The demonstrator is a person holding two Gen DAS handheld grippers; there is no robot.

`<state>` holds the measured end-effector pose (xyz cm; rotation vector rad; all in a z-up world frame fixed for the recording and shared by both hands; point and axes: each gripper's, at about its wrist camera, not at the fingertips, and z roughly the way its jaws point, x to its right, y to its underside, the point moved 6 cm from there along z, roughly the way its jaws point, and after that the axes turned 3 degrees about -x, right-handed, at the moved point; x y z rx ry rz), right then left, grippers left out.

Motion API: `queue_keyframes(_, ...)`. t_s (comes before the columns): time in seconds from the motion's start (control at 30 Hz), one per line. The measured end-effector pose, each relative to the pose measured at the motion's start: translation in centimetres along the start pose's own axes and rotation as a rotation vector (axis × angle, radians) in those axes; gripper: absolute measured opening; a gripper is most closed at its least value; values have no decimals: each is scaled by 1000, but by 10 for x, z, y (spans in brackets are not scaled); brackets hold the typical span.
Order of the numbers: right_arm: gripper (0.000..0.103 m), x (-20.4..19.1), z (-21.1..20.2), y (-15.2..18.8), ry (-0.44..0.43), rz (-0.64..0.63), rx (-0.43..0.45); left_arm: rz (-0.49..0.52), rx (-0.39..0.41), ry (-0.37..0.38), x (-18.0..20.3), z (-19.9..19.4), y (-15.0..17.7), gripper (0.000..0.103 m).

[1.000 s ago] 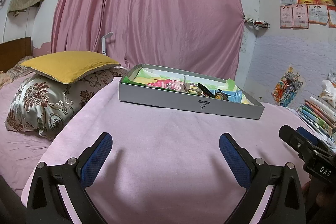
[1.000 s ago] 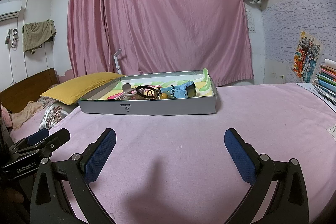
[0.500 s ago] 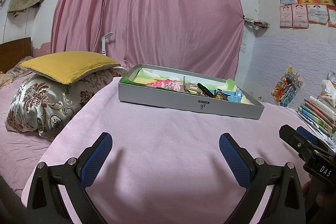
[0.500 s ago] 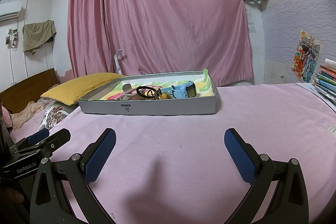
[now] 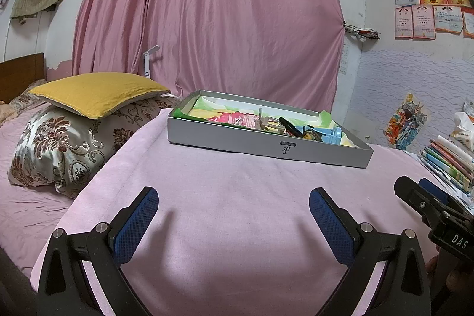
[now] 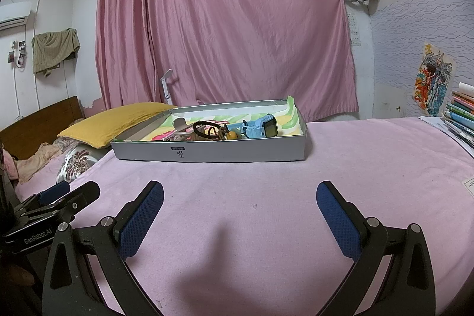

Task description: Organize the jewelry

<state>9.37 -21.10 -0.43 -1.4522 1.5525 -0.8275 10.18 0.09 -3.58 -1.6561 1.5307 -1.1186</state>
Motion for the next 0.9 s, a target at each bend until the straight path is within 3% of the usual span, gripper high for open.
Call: queue_keyframes(0.9, 101, -7, -1, 1, -24, -7, -5, 16, -32, -60, 2, 3, 0, 102)
